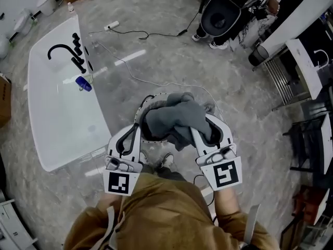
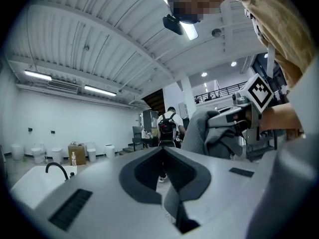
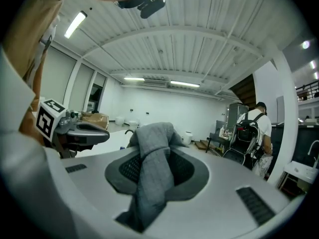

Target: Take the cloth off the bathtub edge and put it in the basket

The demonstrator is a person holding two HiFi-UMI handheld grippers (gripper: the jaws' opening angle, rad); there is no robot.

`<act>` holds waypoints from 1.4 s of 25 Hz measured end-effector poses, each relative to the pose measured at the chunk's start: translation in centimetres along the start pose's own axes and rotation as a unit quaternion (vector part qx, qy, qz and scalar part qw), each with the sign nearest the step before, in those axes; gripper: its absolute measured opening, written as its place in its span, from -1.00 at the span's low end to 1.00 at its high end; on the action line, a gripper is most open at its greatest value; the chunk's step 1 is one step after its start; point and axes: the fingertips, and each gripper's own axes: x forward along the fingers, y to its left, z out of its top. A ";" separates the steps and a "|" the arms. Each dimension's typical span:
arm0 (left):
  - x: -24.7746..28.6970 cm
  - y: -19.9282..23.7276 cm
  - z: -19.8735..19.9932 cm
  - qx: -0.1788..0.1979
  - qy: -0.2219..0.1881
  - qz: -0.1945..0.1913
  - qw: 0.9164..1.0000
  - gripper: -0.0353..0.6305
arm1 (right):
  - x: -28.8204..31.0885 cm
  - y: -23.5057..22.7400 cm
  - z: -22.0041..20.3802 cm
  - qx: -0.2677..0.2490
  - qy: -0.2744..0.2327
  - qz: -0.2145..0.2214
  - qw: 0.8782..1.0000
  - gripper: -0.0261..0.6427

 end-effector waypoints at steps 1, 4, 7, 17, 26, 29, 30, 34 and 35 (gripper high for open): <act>0.3 0.4 -0.7 -0.003 0.008 -0.002 1.000 -0.87 | 0.5 0.1 -0.8 -0.004 0.005 0.000 1.000 -0.63; 1.7 1.2 -2.6 0.002 0.021 -0.008 1.000 -0.87 | 1.7 0.1 -3.1 -0.003 0.019 -0.002 1.000 -0.63; 3.0 1.5 -4.0 -0.004 0.024 -0.009 1.000 -0.87 | 2.4 0.1 -5.6 -0.007 0.038 0.000 0.999 -0.63; 4.9 3.2 -8.7 -0.010 0.041 -0.033 0.999 -0.87 | 6.5 1.6 -9.8 -0.021 0.062 0.001 0.998 -0.63; 5.9 3.9 -13.5 -0.023 0.069 -0.043 0.996 -0.87 | 9.9 2.1 -14.4 -0.028 0.081 0.004 0.996 -0.63; 7.1 4.3 -15.1 -0.024 0.066 -0.045 0.997 -0.87 | 11.4 2.0 -15.8 -0.034 0.079 0.007 0.996 -0.63; 7.5 4.3 -15.7 -0.024 0.066 -0.046 0.996 -0.87 | 12.0 2.0 -16.3 -0.034 0.078 0.007 0.996 -0.63; 8.7 4.5 -18.5 -0.029 0.072 -0.045 0.996 -0.87 | 14.0 2.8 -19.4 -0.035 0.084 0.018 0.996 -0.63; 9.0 4.6 -19.2 -0.032 0.073 -0.043 0.996 -0.87 | 14.5 3.1 -20.6 -0.037 0.092 0.023 0.995 -0.63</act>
